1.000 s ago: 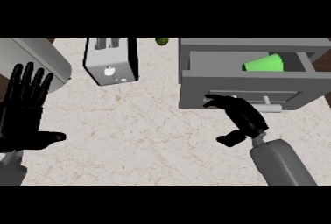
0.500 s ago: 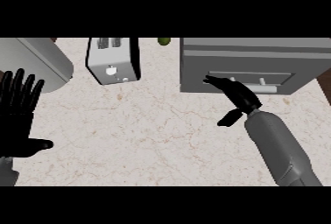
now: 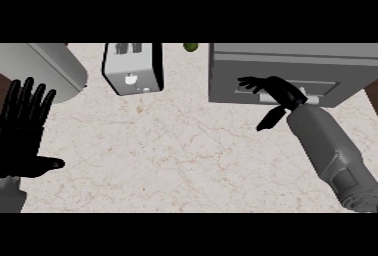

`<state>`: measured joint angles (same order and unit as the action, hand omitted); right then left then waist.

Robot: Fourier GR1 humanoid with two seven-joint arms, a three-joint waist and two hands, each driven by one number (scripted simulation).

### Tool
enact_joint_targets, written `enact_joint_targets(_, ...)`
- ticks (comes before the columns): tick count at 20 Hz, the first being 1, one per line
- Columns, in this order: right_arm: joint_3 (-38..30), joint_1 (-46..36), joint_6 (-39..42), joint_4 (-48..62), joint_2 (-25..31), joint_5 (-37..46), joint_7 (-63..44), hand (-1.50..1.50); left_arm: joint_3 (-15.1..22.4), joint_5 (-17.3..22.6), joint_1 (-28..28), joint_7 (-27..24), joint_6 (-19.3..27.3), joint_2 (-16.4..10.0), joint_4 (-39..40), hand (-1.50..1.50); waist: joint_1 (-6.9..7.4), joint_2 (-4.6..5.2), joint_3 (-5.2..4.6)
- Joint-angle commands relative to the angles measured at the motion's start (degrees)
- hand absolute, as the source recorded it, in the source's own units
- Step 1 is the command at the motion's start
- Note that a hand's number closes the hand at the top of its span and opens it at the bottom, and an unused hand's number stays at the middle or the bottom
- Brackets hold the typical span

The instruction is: Pick up the cup, place it into the drawer and close the drawer

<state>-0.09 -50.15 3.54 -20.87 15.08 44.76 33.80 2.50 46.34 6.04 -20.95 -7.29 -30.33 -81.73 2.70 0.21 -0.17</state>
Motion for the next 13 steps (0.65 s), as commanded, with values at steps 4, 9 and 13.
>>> enact_joint_targets(4,-3.3,-7.0,0.5,8.6,4.8,-0.4,-0.7,-1.50,0.8,-2.6,1.2,-2.1,-1.7,1.4,2.2,-1.50,1.51,1.63,0.32)
enact_joint_targets(9,-3.9,-8.3,1.2,9.9,6.4,-1.0,-0.5,-1.50,0.4,-1.9,2.7,-0.8,-1.7,1.5,3.2,-1.50,1.78,1.91,0.32)
enact_joint_targets(13,-3.8,-8.0,-0.8,11.0,4.7,-0.8,-0.8,-1.50,2.0,-4.3,2.8,-0.9,0.4,2.7,2.1,-1.50,2.47,2.10,0.38)
